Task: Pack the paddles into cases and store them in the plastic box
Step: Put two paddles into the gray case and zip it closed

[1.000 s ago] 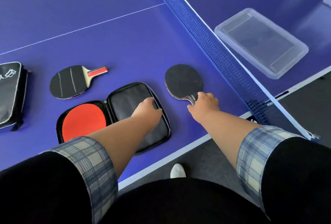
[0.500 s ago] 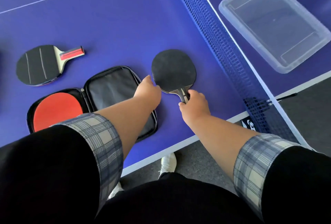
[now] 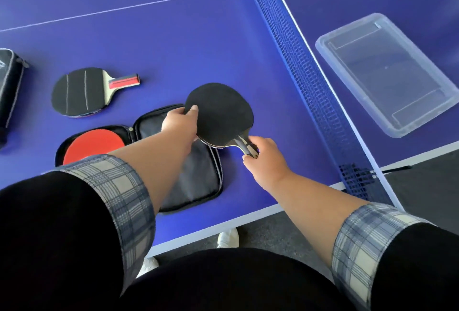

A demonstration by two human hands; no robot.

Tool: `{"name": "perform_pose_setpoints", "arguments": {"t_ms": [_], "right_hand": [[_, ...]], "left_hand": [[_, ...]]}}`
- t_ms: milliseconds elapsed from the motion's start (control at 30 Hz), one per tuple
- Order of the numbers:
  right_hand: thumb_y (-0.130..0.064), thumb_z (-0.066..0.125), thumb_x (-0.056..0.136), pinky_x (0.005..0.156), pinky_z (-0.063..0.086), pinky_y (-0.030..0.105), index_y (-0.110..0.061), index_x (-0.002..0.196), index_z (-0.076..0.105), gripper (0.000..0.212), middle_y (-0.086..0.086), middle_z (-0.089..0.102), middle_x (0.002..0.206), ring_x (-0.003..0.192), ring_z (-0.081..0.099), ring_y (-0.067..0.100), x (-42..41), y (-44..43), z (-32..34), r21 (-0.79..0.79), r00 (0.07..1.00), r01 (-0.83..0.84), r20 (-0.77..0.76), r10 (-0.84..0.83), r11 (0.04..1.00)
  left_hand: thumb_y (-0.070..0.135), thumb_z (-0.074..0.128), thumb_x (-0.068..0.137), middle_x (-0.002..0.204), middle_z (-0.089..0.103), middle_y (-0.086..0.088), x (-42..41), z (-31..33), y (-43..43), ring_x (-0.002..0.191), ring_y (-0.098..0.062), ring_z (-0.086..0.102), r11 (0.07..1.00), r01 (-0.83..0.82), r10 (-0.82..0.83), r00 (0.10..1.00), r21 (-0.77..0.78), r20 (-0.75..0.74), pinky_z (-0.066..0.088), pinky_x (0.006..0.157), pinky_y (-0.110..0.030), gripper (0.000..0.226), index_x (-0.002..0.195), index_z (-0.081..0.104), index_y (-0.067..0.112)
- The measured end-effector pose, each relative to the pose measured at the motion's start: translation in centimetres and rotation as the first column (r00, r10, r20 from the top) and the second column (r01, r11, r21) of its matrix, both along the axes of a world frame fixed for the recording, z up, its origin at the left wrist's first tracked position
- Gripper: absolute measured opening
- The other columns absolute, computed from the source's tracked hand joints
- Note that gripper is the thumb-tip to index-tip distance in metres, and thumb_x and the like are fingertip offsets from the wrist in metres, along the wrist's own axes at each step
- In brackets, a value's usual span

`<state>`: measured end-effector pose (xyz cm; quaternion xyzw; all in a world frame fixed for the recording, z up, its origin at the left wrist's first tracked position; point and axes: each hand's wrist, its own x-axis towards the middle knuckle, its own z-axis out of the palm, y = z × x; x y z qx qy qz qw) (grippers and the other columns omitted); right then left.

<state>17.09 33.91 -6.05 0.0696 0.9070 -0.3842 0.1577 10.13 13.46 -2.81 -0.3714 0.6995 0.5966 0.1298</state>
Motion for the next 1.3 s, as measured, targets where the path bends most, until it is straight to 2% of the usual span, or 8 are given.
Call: {"name": "perform_pose_setpoints", "arguments": {"t_ms": [333,500,600,700,833,1033,1167,1300], "right_hand": [[-0.021,0.066,0.087,0.082,0.037,0.022,-0.033,0.139,0.055,0.055,-0.011,0.046,0.122,0.104,0.053,0.012,-2.7,-10.9,3.1,0.009,0.861,-0.501,0.107,0.498,0.865],[-0.018,0.064,0.089,0.082,0.036,0.025,-0.036,0.137,0.057,0.052,-0.009,0.046,0.120,0.099,0.049,0.013,-4.6,-16.9,4.7,0.112,0.791,-0.611,0.088,0.605,0.783],[-0.012,0.063,0.089,0.088,0.039,0.027,-0.031,0.133,0.062,0.049,-0.002,0.050,0.129,0.108,0.050,0.018,-4.4,-20.2,4.9,0.171,0.824,-0.563,0.033,0.566,0.809],[-0.012,0.064,0.088,0.110,0.034,0.032,-0.021,0.141,0.054,0.054,0.007,0.043,0.143,0.131,0.042,0.027,-3.3,-23.2,4.6,0.269,0.878,-0.445,-0.058,0.476,0.854],[-0.024,0.064,0.090,0.111,0.037,0.038,-0.025,0.154,0.026,0.075,0.005,0.030,0.154,0.130,0.047,0.022,-0.2,-27.0,4.5,-0.040,0.999,0.014,-0.029,-0.015,0.999],[-0.040,0.065,0.083,0.088,0.056,0.042,-0.037,0.147,0.033,0.071,-0.004,0.065,0.112,0.094,0.067,0.021,5.8,-31.8,3.8,-0.337,0.880,0.426,0.371,-0.297,0.840],[-0.025,0.065,0.091,0.078,0.061,0.043,-0.037,0.127,0.052,0.040,-0.008,0.068,0.110,0.096,0.070,0.017,6.1,-32.0,2.9,-0.489,0.840,0.489,0.488,-0.238,0.722],[-0.020,0.065,0.093,0.078,0.061,0.046,-0.032,0.132,0.052,0.042,-0.004,0.069,0.115,0.098,0.071,0.019,5.2,-31.1,2.5,-0.523,0.853,0.453,0.490,-0.181,0.722]], "left_hand": [[0.064,0.068,0.075,0.095,0.068,0.009,6.9,2.0,-17.5,0.095,-0.023,0.065,0.970,-0.176,0.187,0.981,-0.165,0.050,0.053,0.090,-0.041,0.030,0.075,0.068,0.035],[0.053,0.070,0.085,0.108,0.068,0.003,11.2,2.0,-24.3,0.087,-0.017,0.069,0.998,-0.042,0.048,0.993,-0.056,0.112,0.056,0.060,-0.028,0.033,0.107,0.067,0.028],[0.045,0.065,0.093,0.105,0.067,0.001,13.5,1.9,-26.7,0.075,-0.013,0.072,0.995,-0.065,0.058,0.992,0.071,0.108,0.055,0.050,-0.022,0.031,0.110,0.062,0.019],[0.043,0.065,0.093,0.118,0.066,-0.001,15.1,1.0,-28.0,0.097,-0.020,0.070,0.965,-0.167,0.150,0.984,0.202,0.096,0.061,0.070,-0.034,0.040,0.124,0.057,0.017],[0.041,0.067,0.092,0.122,0.064,-0.001,16.7,-0.1,-28.2,0.101,-0.023,0.069,0.897,-0.290,0.263,0.957,0.333,0.124,0.061,0.082,-0.042,0.040,0.121,0.055,0.017],[0.037,0.064,0.096,0.120,0.066,-0.002,18.7,-1.2,-27.0,0.103,-0.023,0.068,0.819,-0.352,0.313,0.936,0.452,0.163,0.060,0.071,-0.036,0.031,0.116,0.054,0.016],[0.031,0.065,0.096,0.125,0.064,-0.006,19.5,-1.7,-27.8,0.104,-0.024,0.067,0.785,-0.366,0.302,0.931,0.499,0.207,0.061,0.076,-0.038,0.036,0.121,0.052,0.010],[0.031,0.067,0.095,0.123,0.065,-0.005,19.7,-1.8,-27.7,0.100,-0.022,0.068,0.806,-0.332,0.260,0.942,0.490,0.211,0.061,0.064,-0.032,0.041,0.127,0.052,0.011]]}}
